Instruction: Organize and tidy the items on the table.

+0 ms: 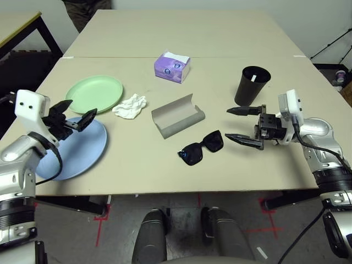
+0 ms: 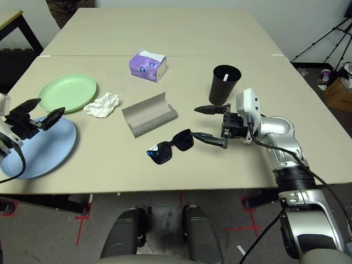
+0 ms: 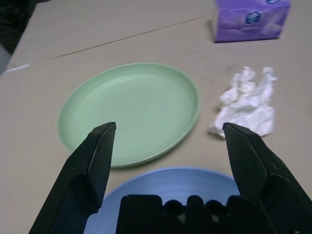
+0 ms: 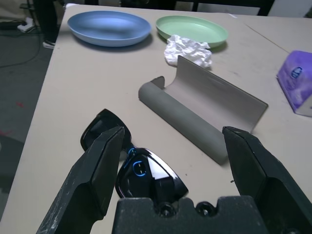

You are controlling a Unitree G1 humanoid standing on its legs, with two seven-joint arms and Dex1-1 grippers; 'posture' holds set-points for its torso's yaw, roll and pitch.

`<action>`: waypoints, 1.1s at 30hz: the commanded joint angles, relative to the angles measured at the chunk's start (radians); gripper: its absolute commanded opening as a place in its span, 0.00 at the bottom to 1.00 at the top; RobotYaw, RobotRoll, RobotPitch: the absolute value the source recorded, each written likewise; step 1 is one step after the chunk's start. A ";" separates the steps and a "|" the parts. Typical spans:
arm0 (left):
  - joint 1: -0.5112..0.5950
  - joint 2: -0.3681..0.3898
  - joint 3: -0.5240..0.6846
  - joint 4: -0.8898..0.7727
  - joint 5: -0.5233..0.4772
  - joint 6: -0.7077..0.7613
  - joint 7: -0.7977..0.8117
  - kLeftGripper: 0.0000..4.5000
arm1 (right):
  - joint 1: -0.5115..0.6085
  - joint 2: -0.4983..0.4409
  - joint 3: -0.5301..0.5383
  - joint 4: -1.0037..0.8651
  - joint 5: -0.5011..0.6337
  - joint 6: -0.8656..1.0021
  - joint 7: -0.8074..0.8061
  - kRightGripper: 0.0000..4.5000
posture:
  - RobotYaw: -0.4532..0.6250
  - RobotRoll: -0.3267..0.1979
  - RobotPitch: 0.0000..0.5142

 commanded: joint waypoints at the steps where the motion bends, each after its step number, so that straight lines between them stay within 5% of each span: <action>1: -0.013 0.031 0.043 0.038 -0.008 0.033 0.005 1.00 | 0.014 -0.002 0.007 -0.023 0.001 0.003 0.005 0.99 | 0.46 0.62 0.24; 15: 0.194 0.048 0.182 0.073 0.000 0.086 0.057 1.00 | -0.009 -0.007 0.015 -0.007 0.002 0.002 0.031 0.99 | 0.47 0.62 0.24; 33: 0.171 0.070 0.170 0.170 0.035 0.059 0.044 1.00 | 0.023 -0.004 0.012 -0.103 0.044 0.105 0.014 0.99 | 0.46 0.62 0.26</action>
